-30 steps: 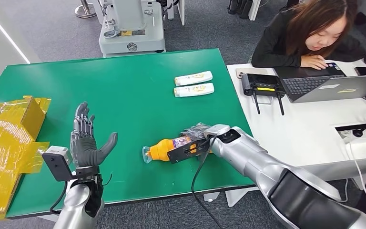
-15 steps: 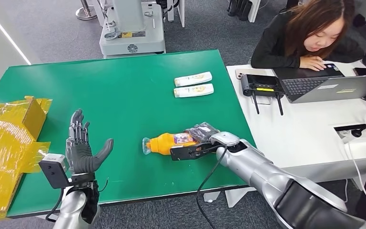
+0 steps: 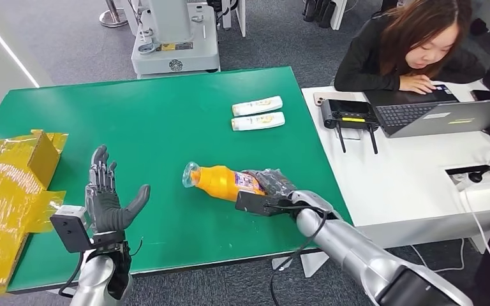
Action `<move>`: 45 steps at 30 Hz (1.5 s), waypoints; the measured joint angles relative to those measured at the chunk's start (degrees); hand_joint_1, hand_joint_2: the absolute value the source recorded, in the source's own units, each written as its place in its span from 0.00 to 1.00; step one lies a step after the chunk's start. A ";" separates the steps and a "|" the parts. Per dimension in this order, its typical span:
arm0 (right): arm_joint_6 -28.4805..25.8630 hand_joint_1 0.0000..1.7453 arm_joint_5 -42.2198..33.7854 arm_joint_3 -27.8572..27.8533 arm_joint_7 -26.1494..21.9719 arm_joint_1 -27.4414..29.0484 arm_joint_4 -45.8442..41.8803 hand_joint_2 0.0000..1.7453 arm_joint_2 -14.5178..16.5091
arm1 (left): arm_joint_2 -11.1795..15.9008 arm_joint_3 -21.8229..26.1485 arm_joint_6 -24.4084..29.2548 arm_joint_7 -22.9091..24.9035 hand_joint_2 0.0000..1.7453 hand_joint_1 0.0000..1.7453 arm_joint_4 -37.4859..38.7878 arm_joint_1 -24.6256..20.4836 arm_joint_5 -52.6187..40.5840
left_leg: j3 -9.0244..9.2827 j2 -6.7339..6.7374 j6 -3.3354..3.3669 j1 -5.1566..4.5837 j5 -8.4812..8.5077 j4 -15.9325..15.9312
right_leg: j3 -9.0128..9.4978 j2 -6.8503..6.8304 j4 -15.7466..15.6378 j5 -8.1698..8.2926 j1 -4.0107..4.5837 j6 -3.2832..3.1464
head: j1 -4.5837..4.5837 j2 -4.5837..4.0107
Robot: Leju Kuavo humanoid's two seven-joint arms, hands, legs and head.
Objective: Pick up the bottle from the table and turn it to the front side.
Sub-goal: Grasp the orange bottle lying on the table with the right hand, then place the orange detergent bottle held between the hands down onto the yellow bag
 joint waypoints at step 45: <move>-3.51 1.00 -6.76 -14.50 -12.36 -4.96 -3.38 1.00 14.71 | -2.04 1.20 -22.99 15.34 1.00 0.00 6.17 -16.44 2.38 | -1.29 -0.10 -0.04 -0.01 0.51 -0.02 | -1.36 -0.05 0.21 0.40 -0.01 -0.12 | -0.01 0.00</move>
